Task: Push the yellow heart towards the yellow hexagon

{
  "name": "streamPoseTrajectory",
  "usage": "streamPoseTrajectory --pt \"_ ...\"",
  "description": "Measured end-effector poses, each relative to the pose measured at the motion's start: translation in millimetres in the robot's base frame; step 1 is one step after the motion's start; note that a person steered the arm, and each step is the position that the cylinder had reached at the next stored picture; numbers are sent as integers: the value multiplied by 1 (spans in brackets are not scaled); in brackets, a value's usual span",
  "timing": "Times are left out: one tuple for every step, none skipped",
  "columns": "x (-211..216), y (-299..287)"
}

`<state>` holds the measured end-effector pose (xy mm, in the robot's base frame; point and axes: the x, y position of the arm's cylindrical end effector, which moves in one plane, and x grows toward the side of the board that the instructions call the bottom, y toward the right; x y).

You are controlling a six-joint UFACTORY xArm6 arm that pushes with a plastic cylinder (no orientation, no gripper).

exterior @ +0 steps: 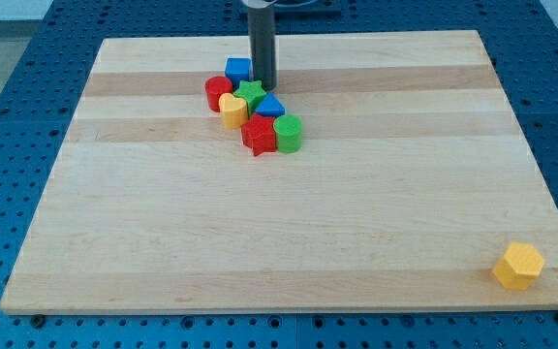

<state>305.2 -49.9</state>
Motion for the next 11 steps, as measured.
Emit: streamPoseTrajectory --pt "1 -25" --pt "11 -44" --pt "30 -45" --pt "43 -45" --pt "57 -45" --pt "71 -45" --pt "84 -45" --pt "102 -45" --pt "119 -45" --pt "139 -49" --pt "158 -53"
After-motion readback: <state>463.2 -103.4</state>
